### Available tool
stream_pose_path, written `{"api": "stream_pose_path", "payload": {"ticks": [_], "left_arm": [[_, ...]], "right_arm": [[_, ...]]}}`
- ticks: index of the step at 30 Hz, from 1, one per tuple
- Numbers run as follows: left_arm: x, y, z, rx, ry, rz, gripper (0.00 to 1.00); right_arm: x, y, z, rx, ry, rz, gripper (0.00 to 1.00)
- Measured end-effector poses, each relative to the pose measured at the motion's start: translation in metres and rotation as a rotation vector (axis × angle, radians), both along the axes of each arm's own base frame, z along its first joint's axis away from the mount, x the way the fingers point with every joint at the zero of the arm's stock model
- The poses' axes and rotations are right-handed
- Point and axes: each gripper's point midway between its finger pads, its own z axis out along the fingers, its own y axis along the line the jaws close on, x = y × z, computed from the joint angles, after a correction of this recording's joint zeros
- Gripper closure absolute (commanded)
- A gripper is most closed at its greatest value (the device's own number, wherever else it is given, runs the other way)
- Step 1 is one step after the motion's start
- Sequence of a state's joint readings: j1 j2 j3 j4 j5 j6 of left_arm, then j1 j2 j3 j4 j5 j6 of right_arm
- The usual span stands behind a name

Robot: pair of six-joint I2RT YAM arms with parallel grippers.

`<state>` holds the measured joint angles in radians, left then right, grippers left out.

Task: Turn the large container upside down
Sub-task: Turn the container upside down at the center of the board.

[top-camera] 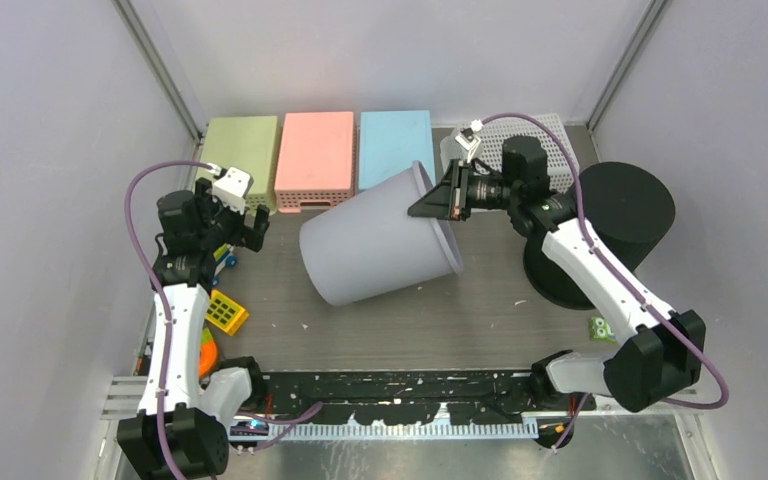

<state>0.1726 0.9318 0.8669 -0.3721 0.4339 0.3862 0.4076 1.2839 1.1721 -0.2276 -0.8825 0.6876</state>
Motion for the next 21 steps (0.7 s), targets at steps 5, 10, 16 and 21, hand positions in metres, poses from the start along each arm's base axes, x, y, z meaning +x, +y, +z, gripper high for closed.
{"api": "stream_pose_path", "payload": {"ticks": [5, 10, 16, 21], "left_arm": [[0.000, -0.002, 0.000, -0.011, 0.002, -0.004, 0.00], [0.000, -0.003, 0.000, -0.016, 0.003, -0.006, 0.00], [-0.001, -0.003, 0.000, -0.018, 0.002, -0.010, 0.00], [-0.001, -0.004, 0.001, -0.024, 0.002, -0.014, 0.00]], "right_arm": [[0.020, -0.007, -0.006, 0.047, 0.121, -0.054, 0.99], [0.014, -0.009, -0.024, 0.015, 0.195, -0.045, 0.85], [0.002, -0.018, -0.050, -0.072, 0.209, -0.021, 0.57], [-0.013, -0.031, -0.067, -0.178, 0.160, -0.002, 0.49]]}}
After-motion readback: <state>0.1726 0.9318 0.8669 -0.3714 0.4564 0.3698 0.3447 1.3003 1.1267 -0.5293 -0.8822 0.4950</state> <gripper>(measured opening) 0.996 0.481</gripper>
